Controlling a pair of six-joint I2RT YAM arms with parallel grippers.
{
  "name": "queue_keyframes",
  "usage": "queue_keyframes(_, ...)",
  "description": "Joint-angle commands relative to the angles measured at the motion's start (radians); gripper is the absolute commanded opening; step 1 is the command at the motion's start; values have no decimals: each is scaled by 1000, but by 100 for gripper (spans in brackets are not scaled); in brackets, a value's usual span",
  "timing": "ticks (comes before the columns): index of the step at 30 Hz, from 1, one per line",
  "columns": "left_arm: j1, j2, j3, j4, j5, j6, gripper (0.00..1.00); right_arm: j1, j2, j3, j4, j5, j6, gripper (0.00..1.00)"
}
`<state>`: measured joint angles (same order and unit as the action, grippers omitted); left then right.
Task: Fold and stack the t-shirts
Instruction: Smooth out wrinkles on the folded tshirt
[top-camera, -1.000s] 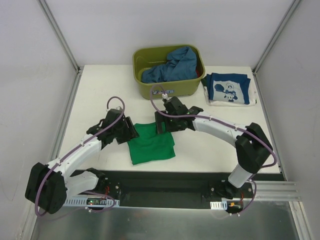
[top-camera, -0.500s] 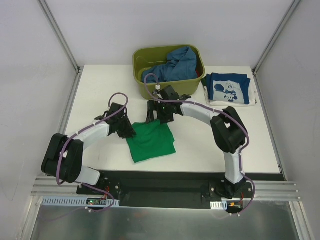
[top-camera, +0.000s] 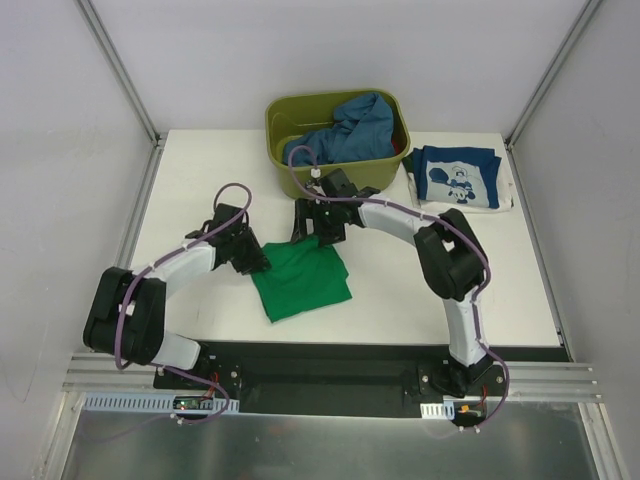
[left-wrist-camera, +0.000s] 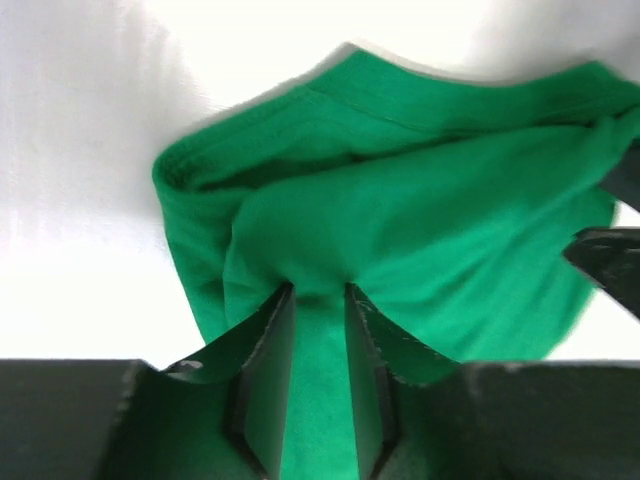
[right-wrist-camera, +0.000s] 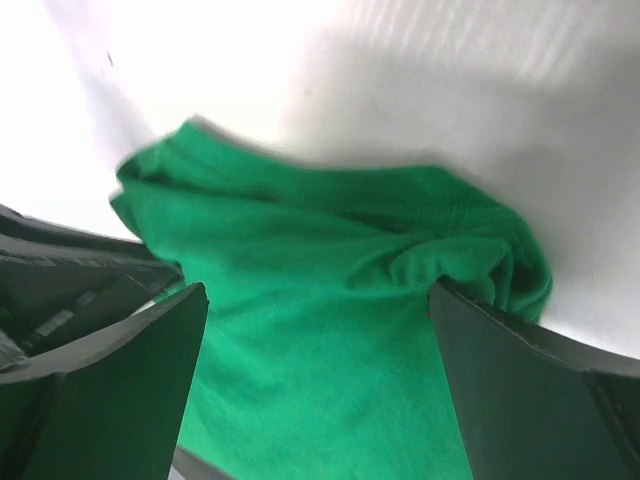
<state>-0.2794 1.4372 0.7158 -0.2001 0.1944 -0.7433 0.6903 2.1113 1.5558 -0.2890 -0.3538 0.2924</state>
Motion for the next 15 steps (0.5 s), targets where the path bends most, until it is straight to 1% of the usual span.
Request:
queue_keyframes(1, 11, -176, 59, -1, 71, 38, 37, 18, -252, -11, -99, 97, -124, 97)
queue_keyframes(2, 11, -217, 63, -4, 73, 39, 49, 24, -340, -16, -113, 128, -143, 97)
queue_keyframes(3, 11, -306, 62, -7, 71, 39, 62, 47, -387, -35, -122, 157, -166, 97)
queue_keyframes(4, 11, -354, 59, -16, 63, 38, 81, 61, -433, -54, -125, 220, -177, 97)
queue_keyframes(5, 11, -400, 50, -25, 60, 36, 89, 74, -524, -80, -122, 257, -182, 97)
queue_keyframes(6, 11, -493, 44, -51, 51, 38, 97, 96, -569, -107, -121, 294, -179, 97)
queue_keyframes(7, 11, -538, 37, -68, 42, 41, 99, 100, -612, -178, -105, 340, -162, 97)
queue_keyframes(8, 11, -582, 28, -88, 16, 44, 99, 97, -690, -215, -96, 348, -154, 97)
queue_keyframes(9, 11, -660, 24, -132, 2, 45, 99, 91, -724, -249, -92, 398, -138, 97)
queue_keyframes(10, 11, -696, 16, -156, -18, 45, 99, 84, -755, -322, -94, 453, -103, 97)
queue_keyframes(11, 11, -728, 5, -183, -59, 45, 99, 62, -795, -353, -95, 464, -85, 97)
queue_keyframes(12, 11, -782, 1, -206, -79, 45, 99, 43, -804, -382, -93, 454, -81, 97)
queue_keyframes(13, 11, -800, -7, -246, -101, 47, 99, 25, -810, -402, -98, 391, -81, 97)
queue_keyframes(14, 11, -817, -19, -261, -131, 48, 99, -9, -803, -433, -98, 363, -97, 97)
queue_keyframes(15, 11, -839, -27, -275, -147, 50, 99, -15, -795, -444, -98, 322, -105, 97)
